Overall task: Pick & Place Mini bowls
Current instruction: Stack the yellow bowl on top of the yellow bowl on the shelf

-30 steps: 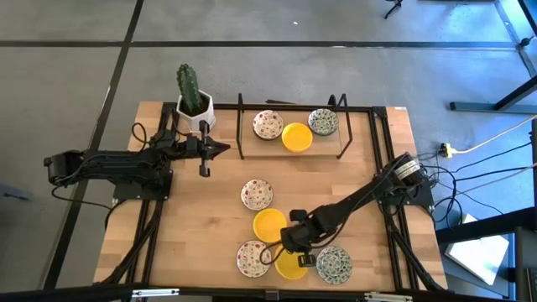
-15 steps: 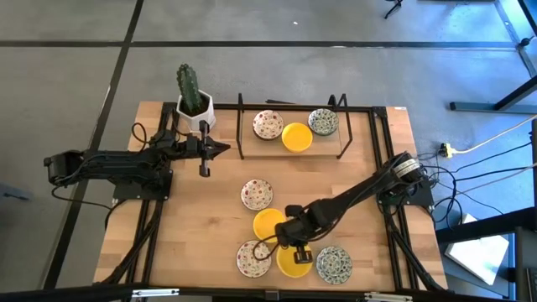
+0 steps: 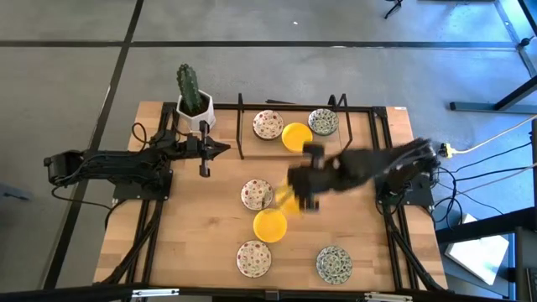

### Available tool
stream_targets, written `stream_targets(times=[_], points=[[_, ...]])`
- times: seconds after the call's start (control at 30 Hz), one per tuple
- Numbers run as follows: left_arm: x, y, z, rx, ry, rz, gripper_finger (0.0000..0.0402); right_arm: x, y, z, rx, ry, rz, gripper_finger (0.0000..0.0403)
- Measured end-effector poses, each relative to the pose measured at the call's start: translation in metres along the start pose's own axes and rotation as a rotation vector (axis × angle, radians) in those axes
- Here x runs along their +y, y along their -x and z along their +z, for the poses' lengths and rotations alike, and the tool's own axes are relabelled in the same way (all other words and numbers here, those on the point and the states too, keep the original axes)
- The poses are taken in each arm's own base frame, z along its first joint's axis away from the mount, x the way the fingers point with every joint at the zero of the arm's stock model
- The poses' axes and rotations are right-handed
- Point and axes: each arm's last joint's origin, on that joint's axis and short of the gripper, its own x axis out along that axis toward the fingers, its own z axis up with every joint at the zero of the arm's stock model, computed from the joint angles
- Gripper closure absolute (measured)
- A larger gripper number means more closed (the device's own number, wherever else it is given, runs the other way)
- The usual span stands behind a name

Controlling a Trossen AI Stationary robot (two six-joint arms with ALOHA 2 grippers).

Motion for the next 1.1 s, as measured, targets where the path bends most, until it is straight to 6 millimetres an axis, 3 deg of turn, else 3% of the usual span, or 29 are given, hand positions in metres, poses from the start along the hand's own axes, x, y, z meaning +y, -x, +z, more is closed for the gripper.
stream_targets(times=[0.1, 0.23, 0.33, 0.5, 0.63, 0.87, 1.1], points=[[0.0, 0.0, 0.0, 0.0, 0.0, 0.0, 0.0396, -0.039, 0.001, 0.001, -0.015, -0.053, -0.067, 0.04], [0.0, 0.0, 0.0, 0.0, -0.013, 0.0, 0.0396, -0.087, -0.012, -0.003, 0.031, -0.114, -0.098, 0.04], [0.0, 0.0, 0.0, 0.002, -0.025, 0.0, 0.0396, -0.108, -0.022, -0.003, 0.029, -0.132, -0.041, 0.0401], [0.0, 0.0, -0.001, 0.007, -0.024, -0.001, 0.0396, -0.115, -0.024, 0.003, -0.052, -0.113, 0.07, 0.0401], [0.0, 0.0, -0.001, 0.007, -0.024, -0.001, 0.0396, -0.118, -0.018, 0.001, -0.076, -0.114, 0.044, 0.0401], [0.0, 0.0, -0.002, 0.016, -0.025, 0.0, 0.0396, -0.13, 0.02, -0.022, -0.076, -0.156, 0.008, 0.0401], [0.0, 0.0, -0.002, 0.016, -0.04, 0.002, 0.0396, -0.144, 0.073, -0.053, -0.195, -0.259, -0.057, 0.0401]])
